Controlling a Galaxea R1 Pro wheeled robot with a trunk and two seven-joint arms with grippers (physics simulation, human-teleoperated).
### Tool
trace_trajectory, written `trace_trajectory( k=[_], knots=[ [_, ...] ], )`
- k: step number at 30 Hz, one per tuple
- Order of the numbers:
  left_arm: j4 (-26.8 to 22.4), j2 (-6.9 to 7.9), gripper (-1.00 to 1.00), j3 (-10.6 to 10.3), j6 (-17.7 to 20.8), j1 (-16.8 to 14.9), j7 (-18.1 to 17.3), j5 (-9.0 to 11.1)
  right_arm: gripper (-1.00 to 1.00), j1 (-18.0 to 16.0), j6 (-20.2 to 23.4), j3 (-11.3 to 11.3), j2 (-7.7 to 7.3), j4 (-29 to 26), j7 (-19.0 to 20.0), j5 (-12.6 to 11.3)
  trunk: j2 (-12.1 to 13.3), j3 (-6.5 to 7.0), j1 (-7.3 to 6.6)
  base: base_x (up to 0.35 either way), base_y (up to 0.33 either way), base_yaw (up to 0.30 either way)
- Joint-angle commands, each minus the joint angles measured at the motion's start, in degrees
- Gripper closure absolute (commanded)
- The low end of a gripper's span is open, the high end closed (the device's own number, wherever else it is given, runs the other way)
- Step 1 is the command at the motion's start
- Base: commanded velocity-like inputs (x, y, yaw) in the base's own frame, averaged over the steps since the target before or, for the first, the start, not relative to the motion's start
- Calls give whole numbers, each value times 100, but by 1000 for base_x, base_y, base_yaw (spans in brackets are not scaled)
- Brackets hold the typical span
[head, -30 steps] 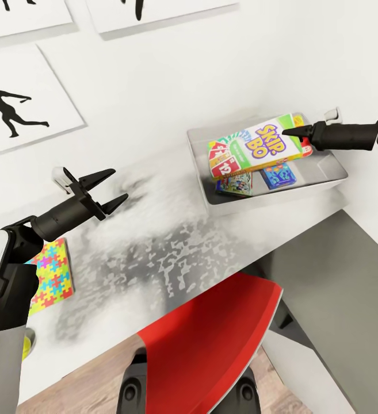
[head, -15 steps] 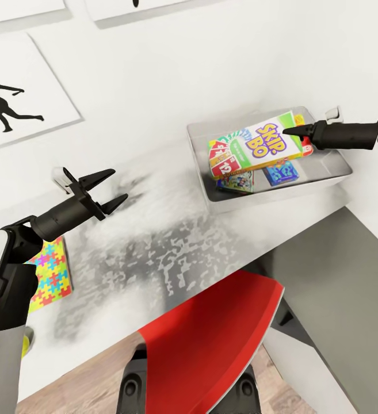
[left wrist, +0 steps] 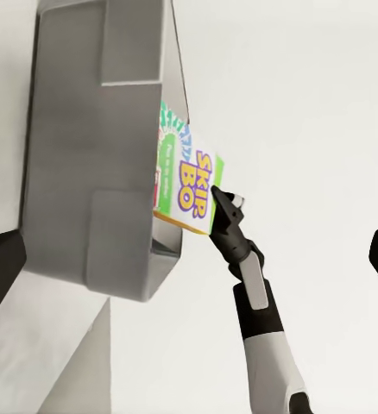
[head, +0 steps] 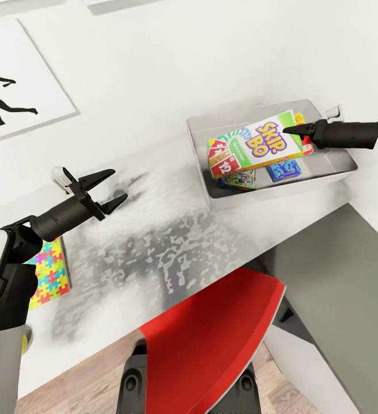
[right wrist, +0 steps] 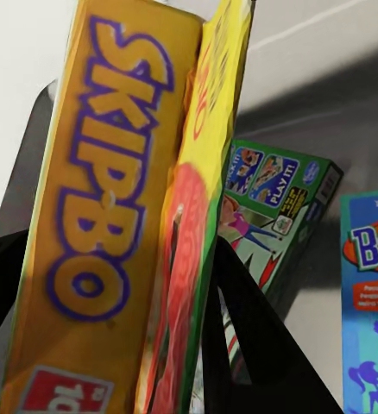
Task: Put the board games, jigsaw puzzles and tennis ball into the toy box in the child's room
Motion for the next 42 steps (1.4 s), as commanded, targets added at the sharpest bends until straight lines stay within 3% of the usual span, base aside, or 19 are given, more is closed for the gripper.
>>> trace_trajectory(
  k=[1, 14, 41, 42],
  knots=[
    [-3, 0, -100, 5, 19, -4, 59, 62, 100, -9, 20, 29, -5, 0, 11, -43, -10, -16, 3, 0, 0, 0],
    [-3, 3, -100, 5, 19, -4, 59, 62, 100, -22, -16, 26, -6, -1, 54, -40, -10, -94, 3, 0, 0, 0],
    [-3, 2, -100, 5, 18, -4, 59, 62, 100, -24, -97, 20, 2, 32, 55, -42, -10, -107, 3, 0, 0, 0],
    [-3, 2, -100, 5, 18, -4, 59, 62, -100, -24, -102, 20, 2, 33, 55, -42, -10, -107, 3, 0, 0, 0]
  ],
)
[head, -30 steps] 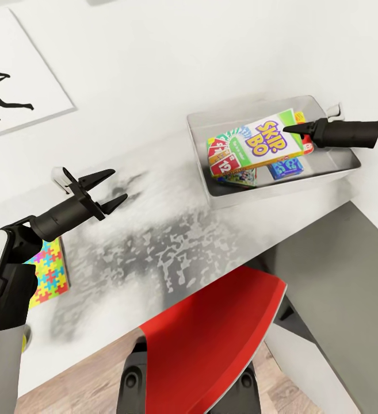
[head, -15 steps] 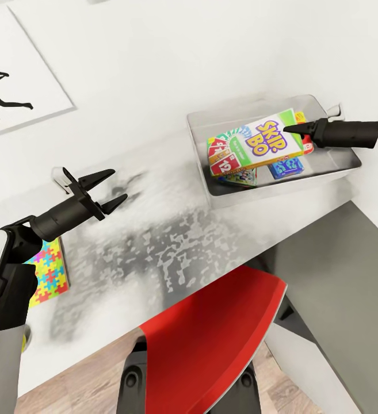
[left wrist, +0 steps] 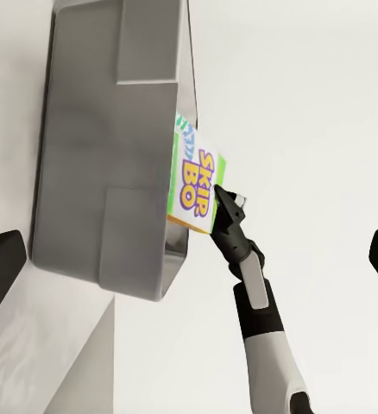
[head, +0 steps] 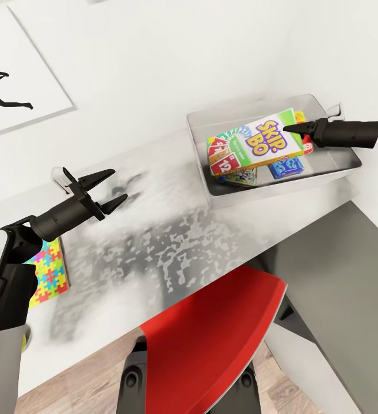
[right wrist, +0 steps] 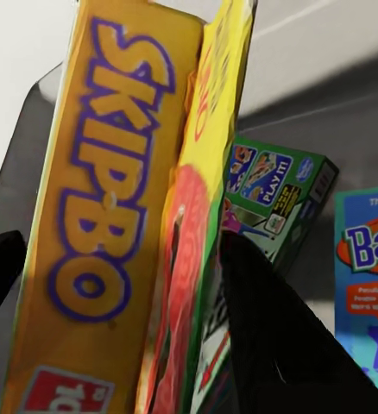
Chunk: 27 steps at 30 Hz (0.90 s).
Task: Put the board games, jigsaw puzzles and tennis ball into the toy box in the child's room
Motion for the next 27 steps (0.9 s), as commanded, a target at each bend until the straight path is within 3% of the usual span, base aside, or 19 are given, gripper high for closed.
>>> trace_trajectory(
  k=[1, 19, 27],
  knots=[
    [-3, -1, -100, 5, 19, -4, 59, 60, -100, -7, 26, 31, -5, 1, -3, -43, -9, -7, 3, 0, 0, 0],
    [-3, -2, -100, 5, 19, -4, 59, 60, -100, -33, 22, 28, -5, -3, -57, -42, -9, -7, 3, 0, 0, 0],
    [-3, -4, -100, 5, 19, -4, 59, 60, -100, -303, 65, 6, -12, -16, -70, -42, -9, -7, 3, 0, 0, 0]
  ],
)
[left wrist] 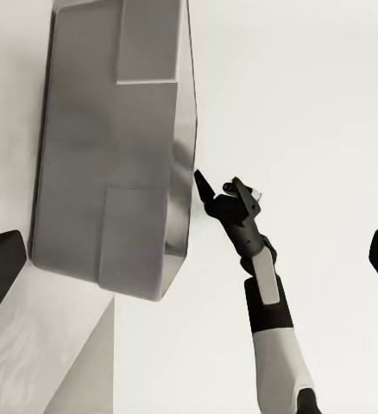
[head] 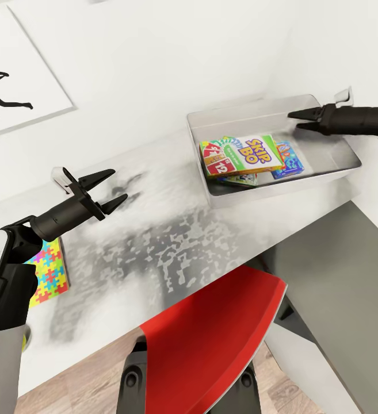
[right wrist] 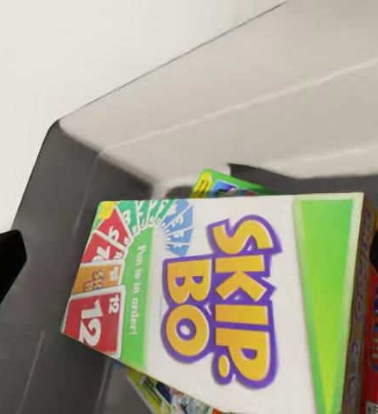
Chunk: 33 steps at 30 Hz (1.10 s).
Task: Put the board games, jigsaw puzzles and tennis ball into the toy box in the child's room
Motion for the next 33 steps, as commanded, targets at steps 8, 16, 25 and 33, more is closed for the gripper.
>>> trace_trajectory(
  k=[8, 16, 25, 33],
  knots=[
    [-3, -11, -100, 1, 19, 0, 62, 48, -100, -186, 105, 13, -207, -131, 25, -55, -9, -7, 4, 0, 0, 0],
    [0, -31, -100, -7, 19, 11, 63, 12, -100, -195, 279, -75, -751, -663, 80, -204, -9, -7, 4, 0, 0, 0],
    [-2, -47, -100, -11, 19, 32, 60, -11, -100, 148, 357, -125, -1447, -1592, 295, -557, -9, -7, 4, 0, 0, 0],
    [-3, -55, -100, -14, 14, 52, 50, -21, -100, 602, 370, -149, -1690, -2055, 357, -815, -9, -7, 4, 0, 0, 0]
  ],
)
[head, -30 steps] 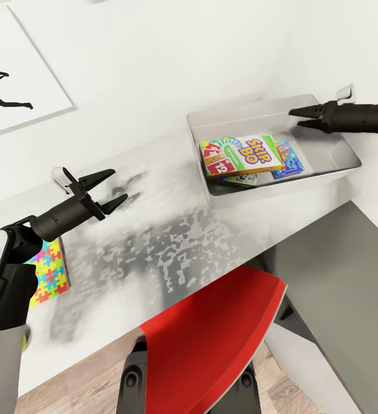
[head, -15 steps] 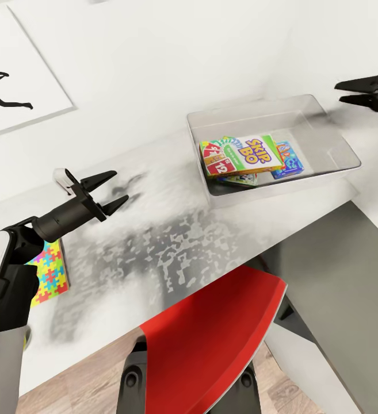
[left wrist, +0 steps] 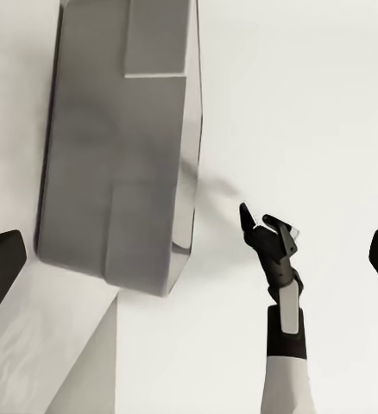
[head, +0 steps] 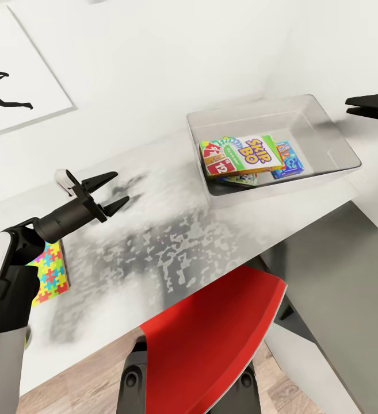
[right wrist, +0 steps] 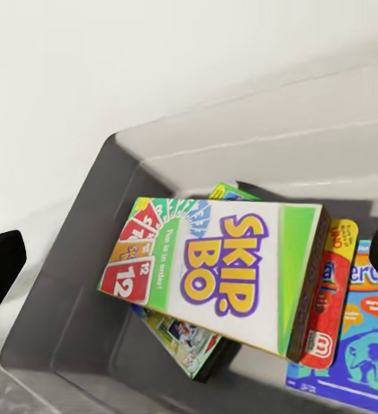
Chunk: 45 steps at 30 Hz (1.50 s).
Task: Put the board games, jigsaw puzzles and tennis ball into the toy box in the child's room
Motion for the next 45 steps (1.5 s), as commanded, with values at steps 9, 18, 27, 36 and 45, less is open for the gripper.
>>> trace_trajectory(
  k=[9, 18, 27, 36, 45],
  knots=[
    [-3, 1, -100, -134, 4, 26, 30, 51, -100, 383, 35, 13, -100, -230, 18, -351, -9, -7, 3, 0, 0, 0],
    [-3, -4, -100, -237, -1, 24, 36, 47, -100, 501, 37, 20, -120, -342, 4, -451, -9, -7, 3, -32, 0, 0],
    [-3, -1, -100, -291, -1, 17, 54, 50, -100, 544, 36, 29, -90, -372, -6, -476, -9, -7, 3, -97, 0, 0],
    [-3, 2, -100, -302, 3, 0, 48, 49, -100, 556, 37, 33, -68, -379, -13, -484, -9, -7, 3, -211, 0, 0],
    [-3, 3, -100, -308, 5, -18, 14, 52, -100, 560, 41, 36, -58, -408, -20, -494, -9, -7, 3, -296, 0, -1]
  ],
)
